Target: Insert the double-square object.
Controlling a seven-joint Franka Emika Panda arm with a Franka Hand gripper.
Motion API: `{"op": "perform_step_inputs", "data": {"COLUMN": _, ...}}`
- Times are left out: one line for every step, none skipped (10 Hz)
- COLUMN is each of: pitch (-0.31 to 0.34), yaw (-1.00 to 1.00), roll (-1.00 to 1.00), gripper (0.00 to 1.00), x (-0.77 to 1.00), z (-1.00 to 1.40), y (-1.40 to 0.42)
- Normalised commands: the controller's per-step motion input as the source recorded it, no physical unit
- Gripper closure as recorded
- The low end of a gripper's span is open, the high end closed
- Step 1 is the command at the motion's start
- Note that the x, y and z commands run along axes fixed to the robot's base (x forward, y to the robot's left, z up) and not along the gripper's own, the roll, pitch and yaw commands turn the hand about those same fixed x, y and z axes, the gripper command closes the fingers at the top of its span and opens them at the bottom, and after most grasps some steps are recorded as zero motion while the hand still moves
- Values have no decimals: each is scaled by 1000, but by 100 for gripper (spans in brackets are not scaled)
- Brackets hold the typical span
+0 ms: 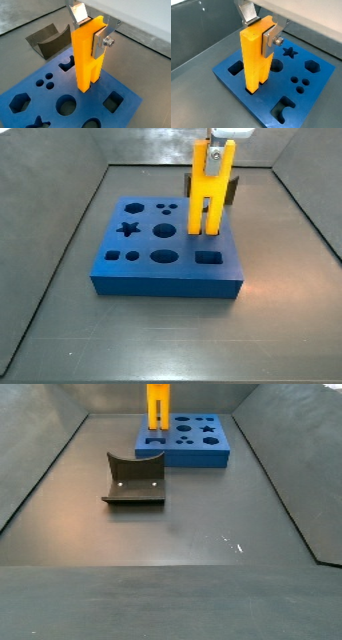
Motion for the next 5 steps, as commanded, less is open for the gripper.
{"op": "perform_step_inputs", "data": {"pitch": -16, "yaw": 0, "roll": 0, "gripper": 100, "x": 54, "z": -209, "y": 14}}
{"op": "perform_step_inputs", "data": {"pitch": -13, "yaw": 0, "roll": 0, "gripper": 100, "x": 94, "z": -231, "y": 0}}
{"op": "perform_step_inputs", "data": {"pitch": -4, "yaw": 0, "roll": 13, "gripper": 100, "x": 100, "z": -197, "y": 0}}
{"op": "perform_step_inputs", "data": {"pitch": 0, "yaw": 0, "roll": 30, "gripper": 100, "x": 129, "z": -171, "y": -3}}
{"op": "perform_step_inputs", "data": {"pitch": 0, "yaw": 0, "roll": 44, "gripper": 100, "x": 117, "z": -140, "y": -46}}
